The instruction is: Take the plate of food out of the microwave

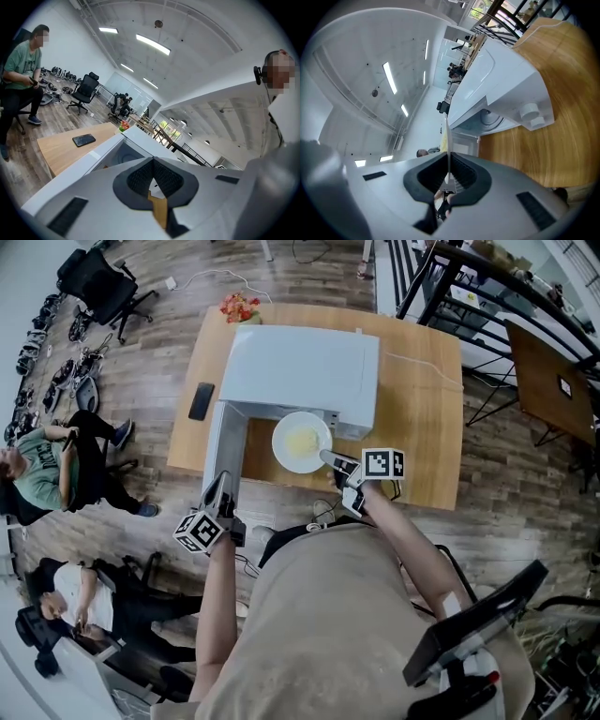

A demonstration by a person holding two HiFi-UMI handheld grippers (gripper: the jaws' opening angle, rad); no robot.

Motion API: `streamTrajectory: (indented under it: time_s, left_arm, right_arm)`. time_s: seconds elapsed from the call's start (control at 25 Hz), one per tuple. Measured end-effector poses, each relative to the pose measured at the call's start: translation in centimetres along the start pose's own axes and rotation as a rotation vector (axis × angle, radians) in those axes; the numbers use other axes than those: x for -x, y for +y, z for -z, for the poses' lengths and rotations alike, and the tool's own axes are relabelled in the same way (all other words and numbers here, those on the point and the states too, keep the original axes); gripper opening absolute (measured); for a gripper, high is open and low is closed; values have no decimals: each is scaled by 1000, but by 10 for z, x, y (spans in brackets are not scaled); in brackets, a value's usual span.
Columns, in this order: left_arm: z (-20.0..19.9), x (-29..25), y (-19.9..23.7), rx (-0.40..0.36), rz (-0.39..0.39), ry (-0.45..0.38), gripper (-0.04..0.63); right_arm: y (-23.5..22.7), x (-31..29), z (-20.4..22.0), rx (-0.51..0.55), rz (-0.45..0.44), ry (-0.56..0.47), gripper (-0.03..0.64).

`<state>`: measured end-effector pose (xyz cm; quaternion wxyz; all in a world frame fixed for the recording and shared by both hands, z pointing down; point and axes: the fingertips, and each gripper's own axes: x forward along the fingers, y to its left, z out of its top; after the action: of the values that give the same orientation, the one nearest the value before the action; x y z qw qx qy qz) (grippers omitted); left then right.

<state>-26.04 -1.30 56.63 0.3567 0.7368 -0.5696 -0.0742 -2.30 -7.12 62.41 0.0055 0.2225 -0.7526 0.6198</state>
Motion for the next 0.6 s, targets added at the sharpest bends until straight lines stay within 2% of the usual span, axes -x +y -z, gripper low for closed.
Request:
streamTrajectory:
  time_s: [0.32,0.6]
  left_arm:
    - [3,-30,-21,-59,24,36,3]
    - [11,-47,-47,-109,56,68,3]
  right_arm:
    - [-42,-28,11,33,81,62,19]
    - [-85,-49,23,-43,105,86,20]
